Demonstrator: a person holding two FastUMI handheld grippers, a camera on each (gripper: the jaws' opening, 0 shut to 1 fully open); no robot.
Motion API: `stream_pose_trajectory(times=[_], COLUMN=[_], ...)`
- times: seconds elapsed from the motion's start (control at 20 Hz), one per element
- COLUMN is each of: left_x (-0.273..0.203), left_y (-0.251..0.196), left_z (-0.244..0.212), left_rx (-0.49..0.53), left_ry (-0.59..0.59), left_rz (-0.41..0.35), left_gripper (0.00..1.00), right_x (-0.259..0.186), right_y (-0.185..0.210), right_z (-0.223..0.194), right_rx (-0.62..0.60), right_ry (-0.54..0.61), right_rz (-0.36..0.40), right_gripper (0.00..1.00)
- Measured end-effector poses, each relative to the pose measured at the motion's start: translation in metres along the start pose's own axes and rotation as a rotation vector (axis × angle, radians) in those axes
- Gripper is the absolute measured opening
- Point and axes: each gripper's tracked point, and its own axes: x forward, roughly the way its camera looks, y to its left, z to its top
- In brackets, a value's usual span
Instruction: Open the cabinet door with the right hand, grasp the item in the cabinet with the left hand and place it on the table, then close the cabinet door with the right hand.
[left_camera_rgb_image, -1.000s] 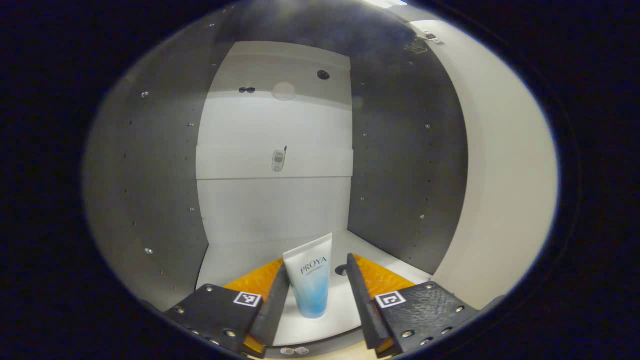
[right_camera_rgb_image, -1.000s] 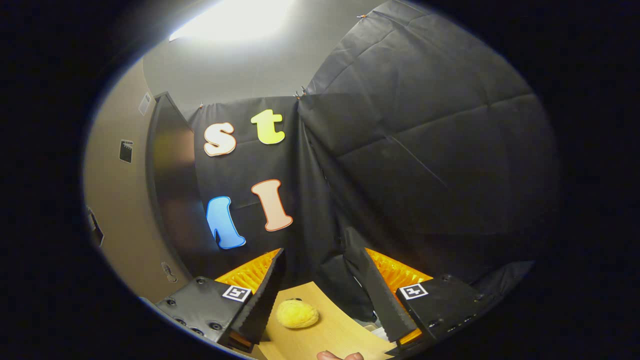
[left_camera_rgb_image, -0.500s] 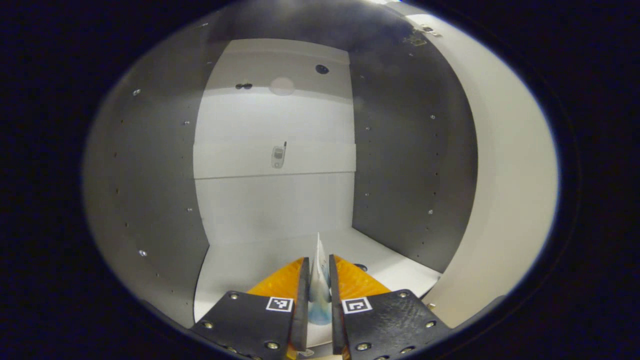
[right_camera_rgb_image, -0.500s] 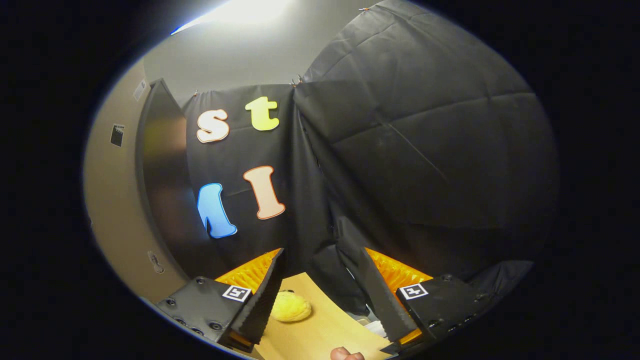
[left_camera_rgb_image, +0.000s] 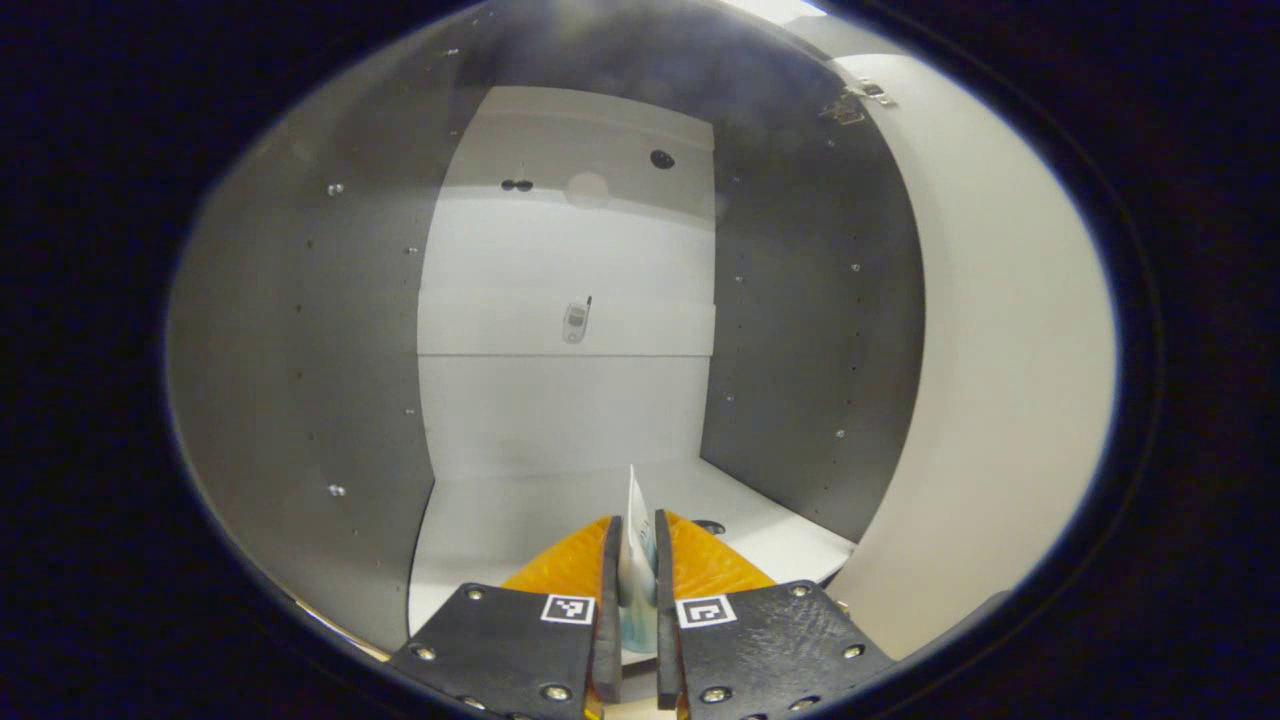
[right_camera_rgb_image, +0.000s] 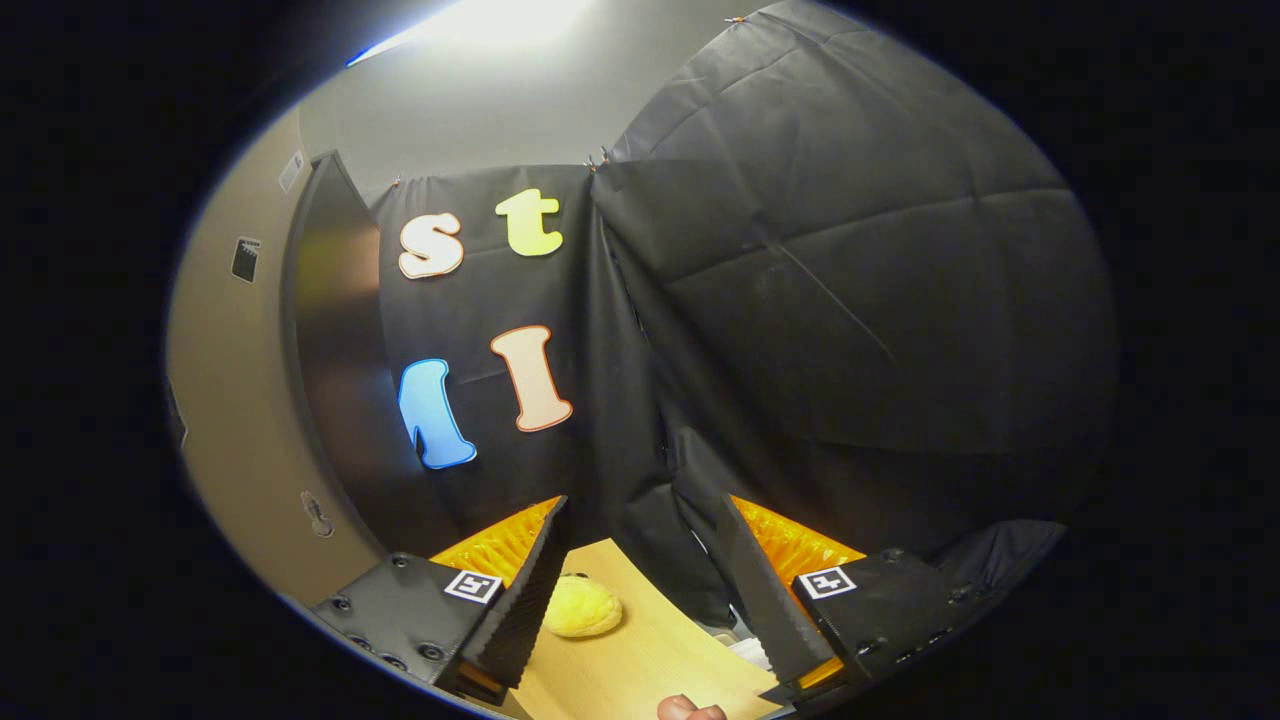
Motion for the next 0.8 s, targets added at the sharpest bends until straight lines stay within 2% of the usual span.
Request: stream_pose_trajectory(times=[0.1,0.15,0.3,0.65,0.7,0.8], left_x=[-0.023,-0.033,-0.070,-0.160,-0.171,-0.194], left_y=[0.002,0.002,0.013,0.077,0.085,0.103], left_z=[0.007,0.010,0.016,-0.006,-0.015,-0.035], left_rx=[0.001,-0.003,-0.010,-0.011,-0.003,0.010], left_ry=[-0.011,-0.015,-0.028,-0.035,-0.031,-0.021], left_rz=[-0.006,-0.010,-0.006,0.111,0.133,0.178], left_gripper=[0.15,0.12,0.12,0.12,0.12,0.12], right_x=[-0.006,-0.009,-0.019,-0.043,-0.045,-0.050], right_y=[0.001,0.000,0.003,0.020,0.022,0.025], right_z=[0.000,0.000,0.001,0.004,0.005,0.005], right_rx=[-0.008,-0.014,-0.026,-0.030,-0.030,-0.033], right_ry=[-0.002,-0.004,-0.009,-0.025,-0.027,-0.026], right_rz=[-0.001,-0.004,-0.004,0.020,0.023,0.031], right_gripper=[0.92,0.92,0.92,0.92,0.85,0.84])
